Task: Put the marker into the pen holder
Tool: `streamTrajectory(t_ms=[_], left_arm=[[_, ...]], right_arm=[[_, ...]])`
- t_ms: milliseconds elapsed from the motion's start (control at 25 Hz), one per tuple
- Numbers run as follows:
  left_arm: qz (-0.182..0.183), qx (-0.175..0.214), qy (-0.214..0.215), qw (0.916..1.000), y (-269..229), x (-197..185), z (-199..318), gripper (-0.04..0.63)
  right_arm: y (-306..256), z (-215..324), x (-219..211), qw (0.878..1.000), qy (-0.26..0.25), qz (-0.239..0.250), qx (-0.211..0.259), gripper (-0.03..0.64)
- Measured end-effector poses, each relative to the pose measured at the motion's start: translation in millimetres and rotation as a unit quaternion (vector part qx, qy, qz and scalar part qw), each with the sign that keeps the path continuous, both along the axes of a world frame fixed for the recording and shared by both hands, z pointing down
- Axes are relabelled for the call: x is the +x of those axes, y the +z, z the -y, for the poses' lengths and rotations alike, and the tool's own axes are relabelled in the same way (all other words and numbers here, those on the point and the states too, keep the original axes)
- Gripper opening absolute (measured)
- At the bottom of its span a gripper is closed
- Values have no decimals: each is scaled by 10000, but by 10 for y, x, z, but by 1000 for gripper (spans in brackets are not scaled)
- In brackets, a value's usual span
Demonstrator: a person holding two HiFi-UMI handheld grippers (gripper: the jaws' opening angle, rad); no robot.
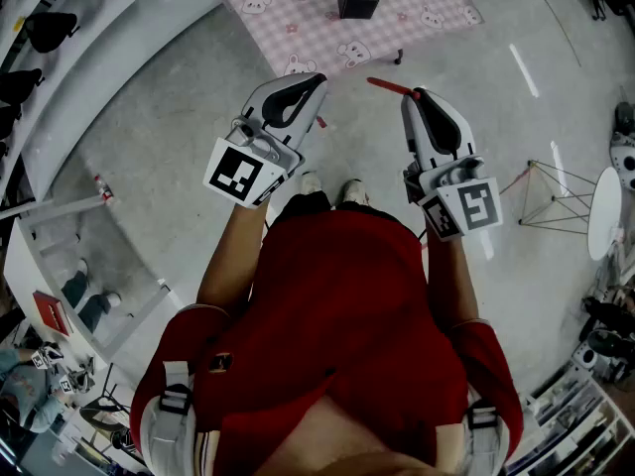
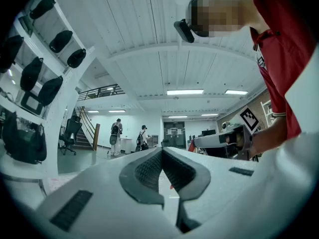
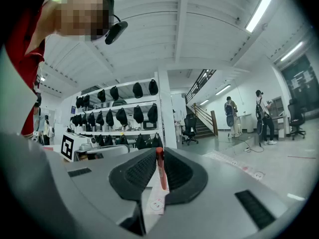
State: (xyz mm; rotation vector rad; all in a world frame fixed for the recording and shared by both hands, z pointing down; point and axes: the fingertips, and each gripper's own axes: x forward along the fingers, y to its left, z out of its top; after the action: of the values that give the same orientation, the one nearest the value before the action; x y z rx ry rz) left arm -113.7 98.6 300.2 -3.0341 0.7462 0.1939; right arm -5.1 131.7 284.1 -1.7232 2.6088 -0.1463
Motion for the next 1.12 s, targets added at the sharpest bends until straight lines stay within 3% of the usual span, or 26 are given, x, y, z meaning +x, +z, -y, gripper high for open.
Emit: streamTrajectory(t_ms=[1120], left_arm=[[-112, 200, 89, 9997, -76, -301, 232, 6]], right_arm=[[-47, 178, -94, 9989, 400, 103, 206, 44]])
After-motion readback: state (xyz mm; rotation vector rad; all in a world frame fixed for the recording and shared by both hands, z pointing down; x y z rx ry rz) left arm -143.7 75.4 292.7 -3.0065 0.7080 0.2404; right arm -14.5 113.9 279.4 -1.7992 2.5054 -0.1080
